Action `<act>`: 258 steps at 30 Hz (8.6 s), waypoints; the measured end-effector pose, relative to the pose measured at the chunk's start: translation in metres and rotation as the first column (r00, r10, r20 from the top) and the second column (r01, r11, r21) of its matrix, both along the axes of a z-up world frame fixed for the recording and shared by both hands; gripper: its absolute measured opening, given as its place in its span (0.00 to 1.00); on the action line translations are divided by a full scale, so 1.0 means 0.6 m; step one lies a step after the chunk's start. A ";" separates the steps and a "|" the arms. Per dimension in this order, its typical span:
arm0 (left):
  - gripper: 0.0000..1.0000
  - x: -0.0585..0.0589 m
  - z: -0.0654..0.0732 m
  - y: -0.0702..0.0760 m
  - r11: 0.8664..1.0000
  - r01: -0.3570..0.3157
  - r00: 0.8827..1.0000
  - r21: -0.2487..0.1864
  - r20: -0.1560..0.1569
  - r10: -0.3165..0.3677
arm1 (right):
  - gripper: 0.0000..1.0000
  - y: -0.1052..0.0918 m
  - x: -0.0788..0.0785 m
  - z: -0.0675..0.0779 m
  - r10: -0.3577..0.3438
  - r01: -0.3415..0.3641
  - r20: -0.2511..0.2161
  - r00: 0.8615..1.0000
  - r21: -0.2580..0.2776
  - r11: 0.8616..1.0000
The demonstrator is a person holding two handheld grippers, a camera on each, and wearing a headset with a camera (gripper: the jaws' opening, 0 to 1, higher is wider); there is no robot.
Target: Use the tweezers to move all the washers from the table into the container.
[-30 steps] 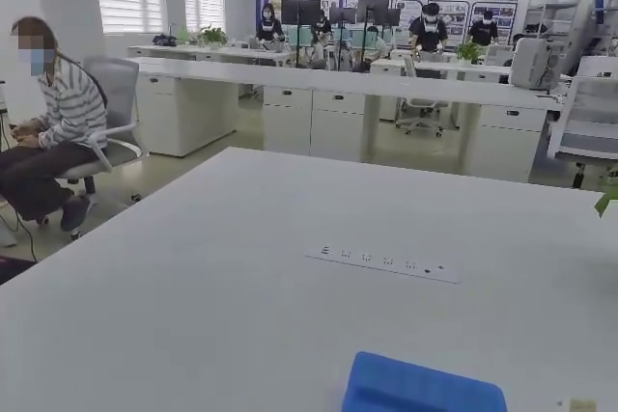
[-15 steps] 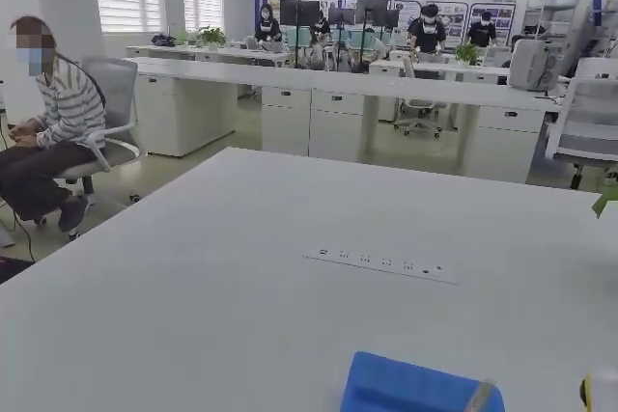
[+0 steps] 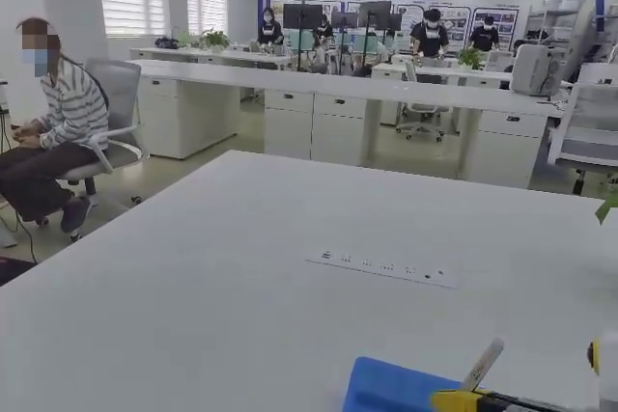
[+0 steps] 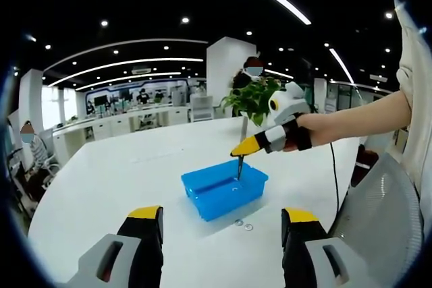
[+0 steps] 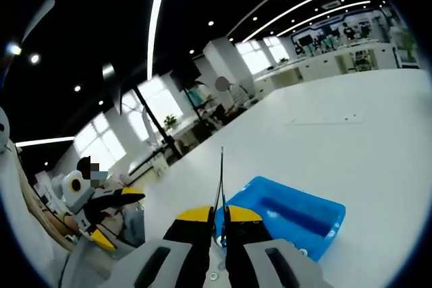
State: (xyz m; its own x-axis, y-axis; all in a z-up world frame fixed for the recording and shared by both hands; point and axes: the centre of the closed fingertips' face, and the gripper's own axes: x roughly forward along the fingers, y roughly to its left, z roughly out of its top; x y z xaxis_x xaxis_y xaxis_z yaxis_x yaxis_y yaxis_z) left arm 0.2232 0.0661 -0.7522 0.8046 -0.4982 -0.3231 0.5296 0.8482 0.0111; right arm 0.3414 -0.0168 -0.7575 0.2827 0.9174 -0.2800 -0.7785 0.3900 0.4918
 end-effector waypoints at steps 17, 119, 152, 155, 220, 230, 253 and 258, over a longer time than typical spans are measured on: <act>0.71 0.002 0.001 0.002 1.000 -0.007 1.000 -0.003 0.004 0.007 | 0.03 0.000 0.050 -0.032 -0.062 0.061 -0.036 0.997 -0.046 0.997; 0.70 0.001 -0.006 -0.001 1.000 0.006 1.000 0.004 -0.014 -0.006 | 0.04 0.039 -0.065 -0.019 0.103 -0.076 0.243 0.964 -0.121 0.990; 0.70 0.001 -0.006 0.002 1.000 0.000 1.000 0.003 -0.015 0.000 | 0.04 0.045 -0.103 -0.119 0.117 -0.098 0.089 0.989 -0.191 0.977; 0.70 0.001 -0.006 0.002 1.000 0.001 1.000 0.005 -0.014 -0.001 | 0.04 0.046 -0.104 -0.121 0.121 -0.101 0.091 0.989 -0.195 0.975; 0.68 0.006 0.007 0.014 0.999 -0.038 0.999 -0.032 0.013 0.039 | 0.03 0.063 -0.156 -0.139 0.414 -0.207 0.322 0.852 -0.519 0.829; 0.68 0.006 0.003 0.011 0.999 -0.028 1.000 -0.030 0.000 0.028 | 0.03 0.046 -0.146 -0.139 0.325 -0.162 0.263 0.908 -0.495 0.854; 0.67 0.006 -0.002 0.011 0.999 -0.031 0.999 -0.018 -0.007 0.031 | 0.02 0.035 -0.149 -0.138 0.223 -0.126 0.183 0.958 -0.431 0.893; 0.67 0.007 -0.002 0.014 0.999 -0.041 0.999 -0.022 -0.010 0.040 | 0.03 0.032 -0.147 -0.124 0.196 -0.115 0.173 0.965 -0.392 0.913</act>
